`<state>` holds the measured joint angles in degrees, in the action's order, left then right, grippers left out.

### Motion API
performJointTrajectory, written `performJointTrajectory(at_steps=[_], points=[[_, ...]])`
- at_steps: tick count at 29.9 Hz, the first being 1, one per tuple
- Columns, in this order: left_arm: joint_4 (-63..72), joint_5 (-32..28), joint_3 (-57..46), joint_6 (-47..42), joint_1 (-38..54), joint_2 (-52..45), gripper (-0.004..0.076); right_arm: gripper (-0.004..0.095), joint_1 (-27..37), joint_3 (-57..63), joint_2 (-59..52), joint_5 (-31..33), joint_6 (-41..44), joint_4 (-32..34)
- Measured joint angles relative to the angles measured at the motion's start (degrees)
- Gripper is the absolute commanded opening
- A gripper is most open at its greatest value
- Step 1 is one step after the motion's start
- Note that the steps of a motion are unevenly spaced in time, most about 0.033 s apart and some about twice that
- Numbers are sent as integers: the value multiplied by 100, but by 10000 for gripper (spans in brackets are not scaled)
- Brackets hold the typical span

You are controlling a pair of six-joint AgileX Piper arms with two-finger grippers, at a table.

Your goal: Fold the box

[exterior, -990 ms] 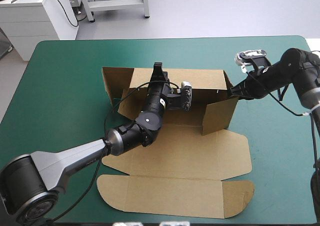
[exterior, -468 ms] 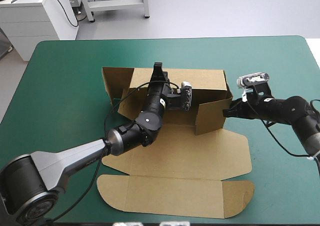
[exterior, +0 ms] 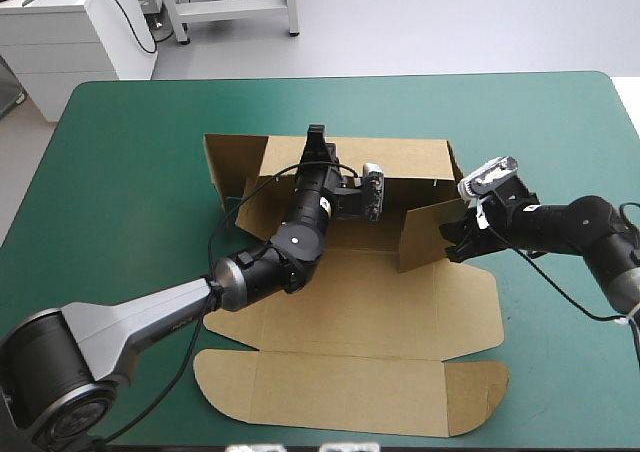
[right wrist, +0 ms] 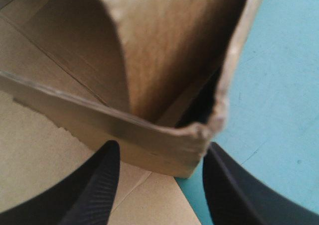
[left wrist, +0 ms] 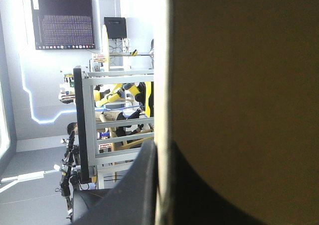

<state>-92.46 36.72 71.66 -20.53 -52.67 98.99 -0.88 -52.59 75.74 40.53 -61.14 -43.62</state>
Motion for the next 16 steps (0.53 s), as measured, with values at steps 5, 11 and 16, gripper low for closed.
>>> performJointTrajectory(at_steps=[5, 11, 16], points=[[0, -2, 0, 0, 0, 0, -8, 565, 0, 0, 0, -130, -403, -301], [0, -14, 0, 0, 0, 4, -8, 559, 0, 0, 346, -240, -650, -996], [-2, -19, 0, 0, 0, 11, -8, 451, -4, 0, 765, -289, -814, -1677]])
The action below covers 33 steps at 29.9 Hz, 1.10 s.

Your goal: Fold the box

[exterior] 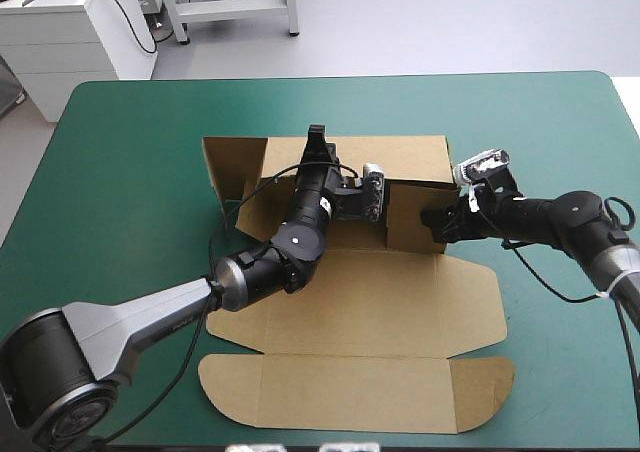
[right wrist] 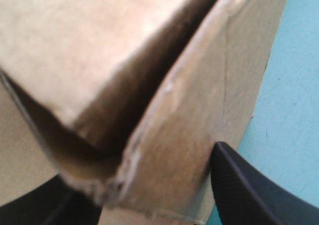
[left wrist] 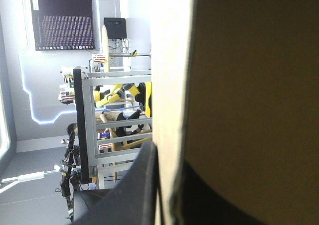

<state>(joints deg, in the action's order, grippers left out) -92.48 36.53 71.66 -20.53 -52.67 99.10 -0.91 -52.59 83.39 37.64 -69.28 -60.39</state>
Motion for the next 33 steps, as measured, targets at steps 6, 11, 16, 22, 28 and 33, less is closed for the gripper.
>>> performJointTrajectory(at_steps=[6, 11, 16, 22, 28, 33], points=[[-5, 17, 0, 5, 0, 6, -8, 360, -7, 0, 225, -386, -449, -520], [-20, 10, 0, -14, 0, 6, -8, 317, -7, 5, 227, -431, -685, -724], [-43, -14, 0, -19, 0, 6, -8, 275, -7, 11, 227, -485, -717, -769], [-48, -32, 0, -19, 0, 6, -8, 250, -17, 11, 232, -535, -734, -782], [-48, -37, 0, -26, 0, 6, -8, 211, -17, 11, 232, -564, -908, -793], [-61, -89, 0, -83, -7, 6, -8, 3, -38, 11, 232, -849, -1177, -781]])
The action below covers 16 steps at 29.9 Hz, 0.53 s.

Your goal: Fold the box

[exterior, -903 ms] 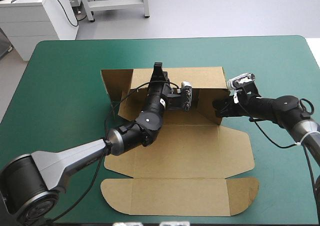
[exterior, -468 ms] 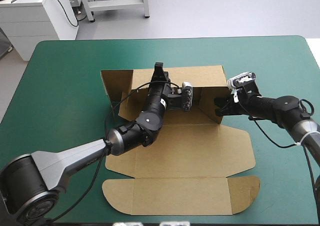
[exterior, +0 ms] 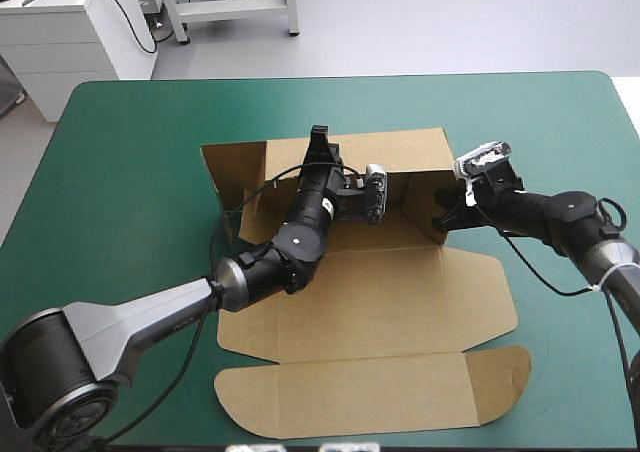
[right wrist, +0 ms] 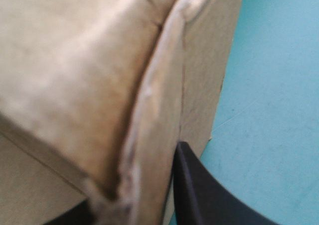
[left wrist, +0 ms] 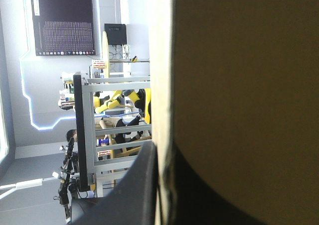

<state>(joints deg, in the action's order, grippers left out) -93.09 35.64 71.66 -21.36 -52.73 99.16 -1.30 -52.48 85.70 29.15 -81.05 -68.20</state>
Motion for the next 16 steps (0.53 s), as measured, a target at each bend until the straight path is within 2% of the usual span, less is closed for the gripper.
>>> performJointTrajectory(at_steps=[7, 13, 16], points=[[-19, -75, 0, -17, 0, 0, -8, 1, -240, 0, -10, -441, -253, 53], [48, 99, 0, -22, 5, 0, -8, 0, -978, 0, 4, -1639, -107, 264], [101, 173, 0, -22, 5, 0, -8, 0, -1177, 0, 45, -1998, 38, 268]])
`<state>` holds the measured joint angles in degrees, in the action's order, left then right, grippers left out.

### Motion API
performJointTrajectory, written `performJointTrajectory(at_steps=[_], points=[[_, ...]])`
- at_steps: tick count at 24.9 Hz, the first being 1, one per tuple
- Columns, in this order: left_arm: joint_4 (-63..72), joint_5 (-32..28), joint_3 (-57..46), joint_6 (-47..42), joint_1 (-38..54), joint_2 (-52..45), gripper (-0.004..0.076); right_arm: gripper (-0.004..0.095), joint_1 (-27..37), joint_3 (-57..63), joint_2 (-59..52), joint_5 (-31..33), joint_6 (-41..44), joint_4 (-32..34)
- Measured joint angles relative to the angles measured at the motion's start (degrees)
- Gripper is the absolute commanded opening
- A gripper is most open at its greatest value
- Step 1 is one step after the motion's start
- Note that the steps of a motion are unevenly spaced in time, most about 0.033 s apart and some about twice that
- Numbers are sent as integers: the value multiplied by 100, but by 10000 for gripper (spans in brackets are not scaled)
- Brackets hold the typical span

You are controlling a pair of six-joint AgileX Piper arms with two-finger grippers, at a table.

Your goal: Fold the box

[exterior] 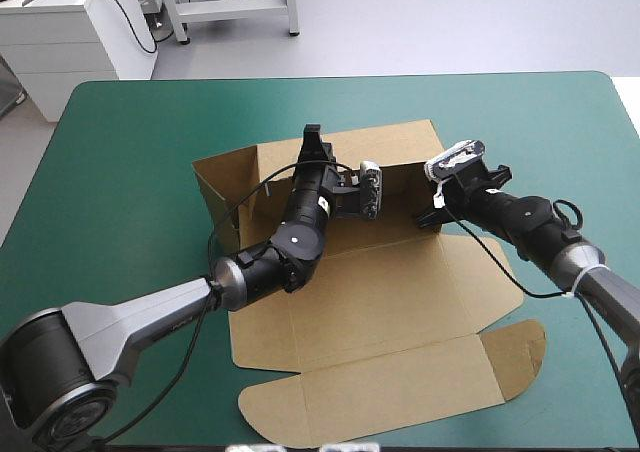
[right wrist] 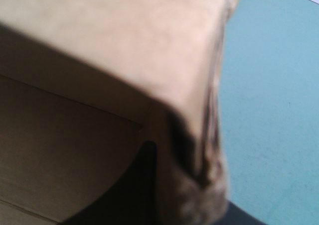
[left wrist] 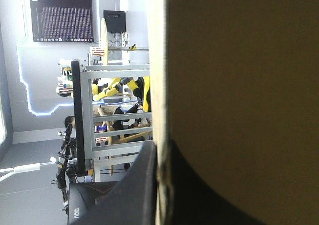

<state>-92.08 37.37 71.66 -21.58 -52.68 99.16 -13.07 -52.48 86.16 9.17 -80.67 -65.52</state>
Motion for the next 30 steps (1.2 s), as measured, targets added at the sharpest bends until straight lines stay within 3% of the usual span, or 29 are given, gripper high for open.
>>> performJointTrajectory(at_steps=[10, 14, 18, 20, 25, 30], points=[[23, 20, 0, 0, 9, 0, 14, 0, -42, 0, 0, -43, 135, 25], [23, -35, 0, 0, 6, 0, 136, 0, -54, 0, 0, -18, 280, 107], [23, -306, 0, -137, -6, 0, 338, 0, -96, 0, 0, 116, 417, 245], [23, -413, 0, -303, -6, 11, 388, 0, -114, 0, 0, 147, 604, 395], [6, -498, 0, -697, -97, 21, 390, 0, -135, -18, -5, 141, 1394, 976], [39, 38, 0, -934, -817, -72, 389, 0, -142, -55, -11, 135, 1845, 1362]])
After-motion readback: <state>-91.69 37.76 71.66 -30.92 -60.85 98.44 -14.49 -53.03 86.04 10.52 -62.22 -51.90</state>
